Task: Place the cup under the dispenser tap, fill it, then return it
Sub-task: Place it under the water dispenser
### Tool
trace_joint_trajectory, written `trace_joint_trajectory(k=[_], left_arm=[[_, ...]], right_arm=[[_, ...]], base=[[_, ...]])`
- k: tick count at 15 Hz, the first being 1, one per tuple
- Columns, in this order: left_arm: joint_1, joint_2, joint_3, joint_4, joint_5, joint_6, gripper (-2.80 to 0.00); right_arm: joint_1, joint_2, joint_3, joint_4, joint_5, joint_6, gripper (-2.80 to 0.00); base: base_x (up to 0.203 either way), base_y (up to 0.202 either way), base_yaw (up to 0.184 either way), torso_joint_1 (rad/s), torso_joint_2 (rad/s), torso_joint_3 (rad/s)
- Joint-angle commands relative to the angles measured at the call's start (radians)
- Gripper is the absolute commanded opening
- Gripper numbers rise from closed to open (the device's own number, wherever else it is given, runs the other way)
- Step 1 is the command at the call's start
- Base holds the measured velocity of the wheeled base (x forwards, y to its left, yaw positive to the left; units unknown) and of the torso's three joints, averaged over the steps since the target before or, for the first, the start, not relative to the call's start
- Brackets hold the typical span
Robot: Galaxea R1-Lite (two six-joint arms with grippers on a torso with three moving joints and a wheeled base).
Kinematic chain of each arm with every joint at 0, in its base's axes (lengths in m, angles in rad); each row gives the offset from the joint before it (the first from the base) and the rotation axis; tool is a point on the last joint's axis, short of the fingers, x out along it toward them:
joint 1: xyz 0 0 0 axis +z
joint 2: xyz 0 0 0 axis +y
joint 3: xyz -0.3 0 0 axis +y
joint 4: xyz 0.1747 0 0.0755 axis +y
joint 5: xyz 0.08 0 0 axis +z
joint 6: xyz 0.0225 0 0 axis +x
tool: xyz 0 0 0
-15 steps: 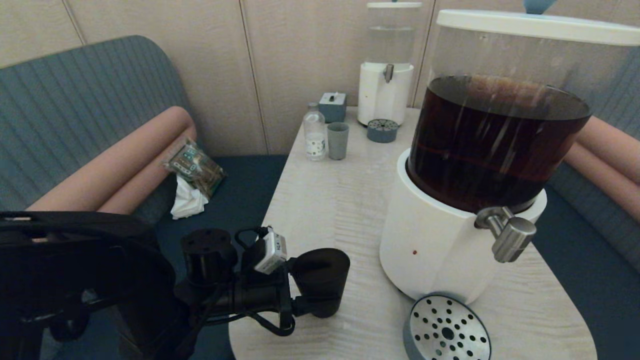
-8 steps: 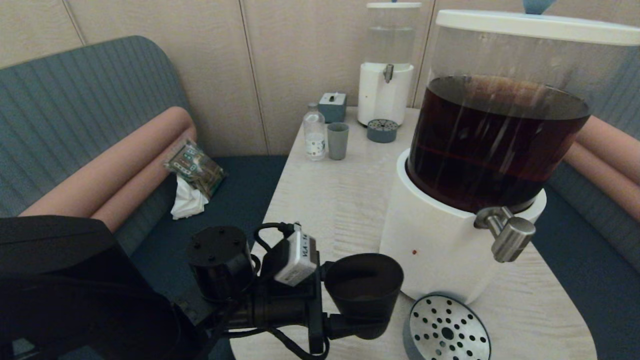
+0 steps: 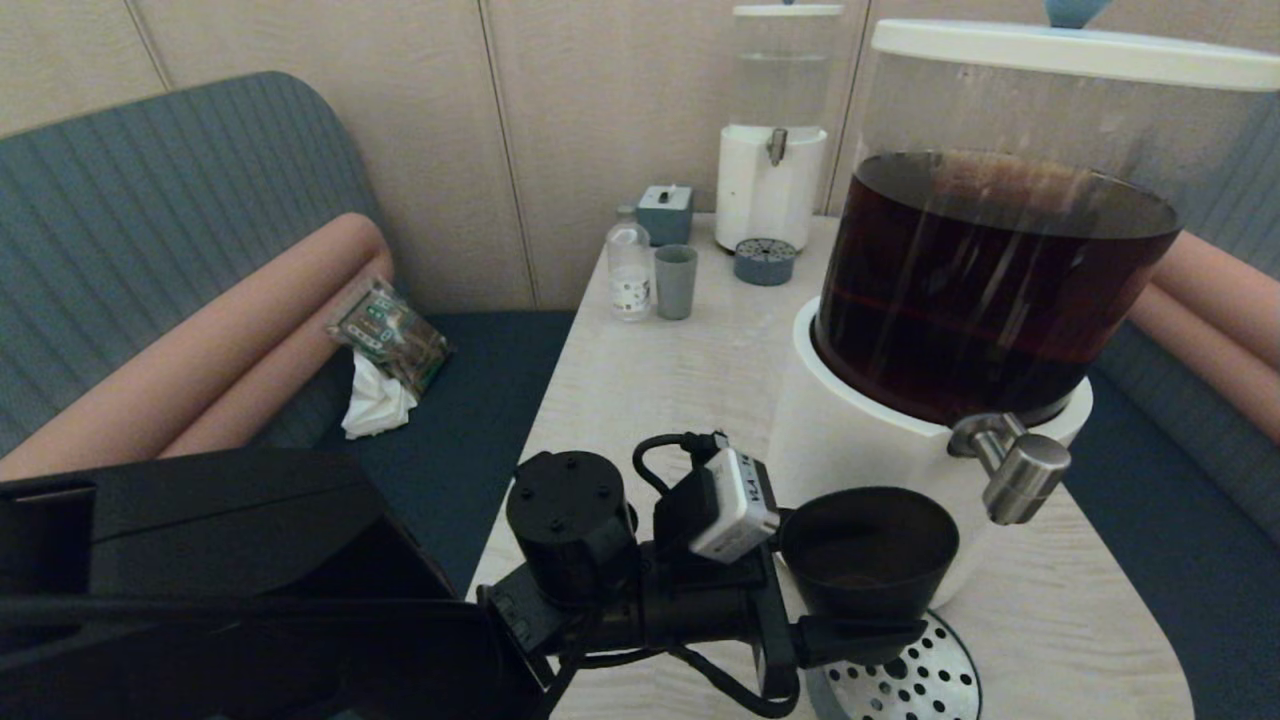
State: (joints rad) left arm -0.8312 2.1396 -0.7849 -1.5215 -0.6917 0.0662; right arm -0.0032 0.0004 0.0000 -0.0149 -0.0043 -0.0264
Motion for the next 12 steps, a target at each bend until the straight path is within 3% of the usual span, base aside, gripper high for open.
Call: trace_joint_trajectory(k=[1, 12], left_arm=[[-0.016, 0.076, -0.050, -0.009, 0.003, -0.001, -2.80], [-0.075, 0.225, -0.189, -0.009, 0.031, -0.022, -2.80]], right_arm=[[0.000, 0.000, 0.003, 0.000, 0.000, 0.000, -2.80], [0.000, 0.000, 0.003, 0.000, 0.000, 0.000, -2.80]], base=[[0.000, 0.000, 0.000, 0.000, 0.00, 0.000], [0.000, 0.000, 0.000, 0.000, 0.00, 0.000]])
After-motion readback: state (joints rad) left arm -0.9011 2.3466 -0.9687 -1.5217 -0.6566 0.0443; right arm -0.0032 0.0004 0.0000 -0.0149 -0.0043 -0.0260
